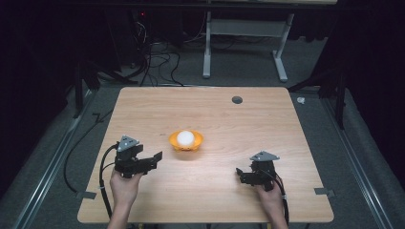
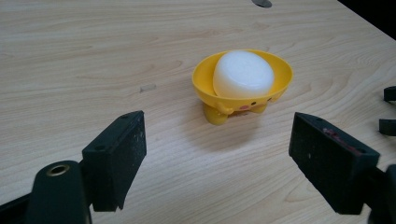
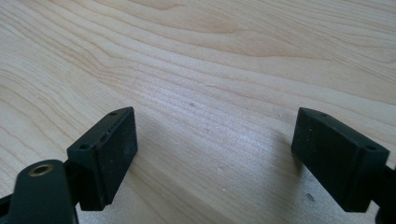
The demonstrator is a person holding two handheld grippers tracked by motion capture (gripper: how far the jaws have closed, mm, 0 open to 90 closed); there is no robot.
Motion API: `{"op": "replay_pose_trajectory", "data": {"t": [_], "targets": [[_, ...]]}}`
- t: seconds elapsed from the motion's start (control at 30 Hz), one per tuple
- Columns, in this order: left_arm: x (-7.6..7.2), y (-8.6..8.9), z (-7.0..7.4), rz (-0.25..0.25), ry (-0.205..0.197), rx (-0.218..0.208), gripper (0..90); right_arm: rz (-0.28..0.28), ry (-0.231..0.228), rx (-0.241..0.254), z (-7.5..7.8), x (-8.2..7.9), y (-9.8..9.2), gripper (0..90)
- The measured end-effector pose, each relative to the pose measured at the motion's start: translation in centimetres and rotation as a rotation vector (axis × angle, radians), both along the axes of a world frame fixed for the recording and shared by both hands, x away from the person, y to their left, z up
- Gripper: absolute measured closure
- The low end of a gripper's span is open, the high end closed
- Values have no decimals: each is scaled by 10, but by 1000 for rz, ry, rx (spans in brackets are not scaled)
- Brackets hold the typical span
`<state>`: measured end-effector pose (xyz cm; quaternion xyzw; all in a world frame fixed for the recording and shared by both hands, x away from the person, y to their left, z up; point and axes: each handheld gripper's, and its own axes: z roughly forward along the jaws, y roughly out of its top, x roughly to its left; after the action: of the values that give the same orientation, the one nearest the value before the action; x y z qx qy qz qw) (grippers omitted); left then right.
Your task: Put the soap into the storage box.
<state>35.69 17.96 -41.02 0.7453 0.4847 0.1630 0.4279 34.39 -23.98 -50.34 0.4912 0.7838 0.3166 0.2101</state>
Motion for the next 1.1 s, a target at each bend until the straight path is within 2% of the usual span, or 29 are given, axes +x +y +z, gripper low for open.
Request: {"op": "replay_pose_trajectory", "data": {"t": [0.8, 1.1], "targets": [[-5, 6, -19, 22, 42, 6, 198, 0, 2, 1, 0, 0, 0, 151], [-6, 9, -27, 33, 58, -8, 198, 0, 2, 1, 0, 0, 0, 151]]}}
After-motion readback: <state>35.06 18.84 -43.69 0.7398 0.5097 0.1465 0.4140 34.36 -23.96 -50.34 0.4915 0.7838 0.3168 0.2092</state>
